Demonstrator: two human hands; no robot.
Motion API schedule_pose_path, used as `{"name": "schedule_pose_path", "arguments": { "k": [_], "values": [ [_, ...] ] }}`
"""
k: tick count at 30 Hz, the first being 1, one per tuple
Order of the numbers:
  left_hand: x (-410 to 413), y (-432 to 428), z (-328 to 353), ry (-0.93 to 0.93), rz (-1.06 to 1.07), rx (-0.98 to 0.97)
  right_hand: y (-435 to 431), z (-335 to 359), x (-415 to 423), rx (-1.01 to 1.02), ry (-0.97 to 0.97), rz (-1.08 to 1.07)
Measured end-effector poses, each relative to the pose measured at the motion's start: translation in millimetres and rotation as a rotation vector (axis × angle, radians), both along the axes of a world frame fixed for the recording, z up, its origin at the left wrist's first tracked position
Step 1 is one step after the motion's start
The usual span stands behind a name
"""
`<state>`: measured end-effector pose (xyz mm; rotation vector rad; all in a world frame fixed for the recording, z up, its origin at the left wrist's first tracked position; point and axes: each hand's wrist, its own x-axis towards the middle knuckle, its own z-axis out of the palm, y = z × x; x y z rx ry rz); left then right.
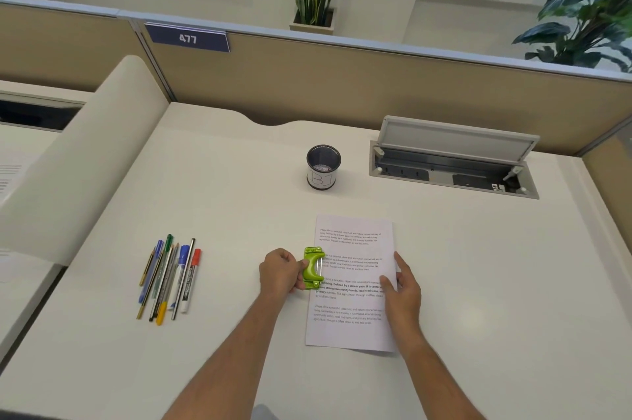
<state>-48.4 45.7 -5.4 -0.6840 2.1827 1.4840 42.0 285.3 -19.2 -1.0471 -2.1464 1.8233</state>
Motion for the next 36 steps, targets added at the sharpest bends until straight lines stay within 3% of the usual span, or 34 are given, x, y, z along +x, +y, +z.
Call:
{"name": "schedule_pose_path", "arguments": {
  "k": [16, 28, 32, 36],
  "values": [
    [8, 15, 28, 0.078, -0.134, -0.308, 6, 26, 7, -0.018, 0.004, 0.018],
    [40, 22, 35, 0.384, -0.232, -0.366, 26, 51, 37, 0.016, 0.038, -0.044],
    [43, 30, 39, 0.385, -0.329, -0.215, 41, 73, 53, -0.04, 0.091, -0.09],
    [41, 42, 52, 0.262, -0.349, 0.178, 50, 102, 64, -0.116, 0.173, -0.062]
  ]
}}
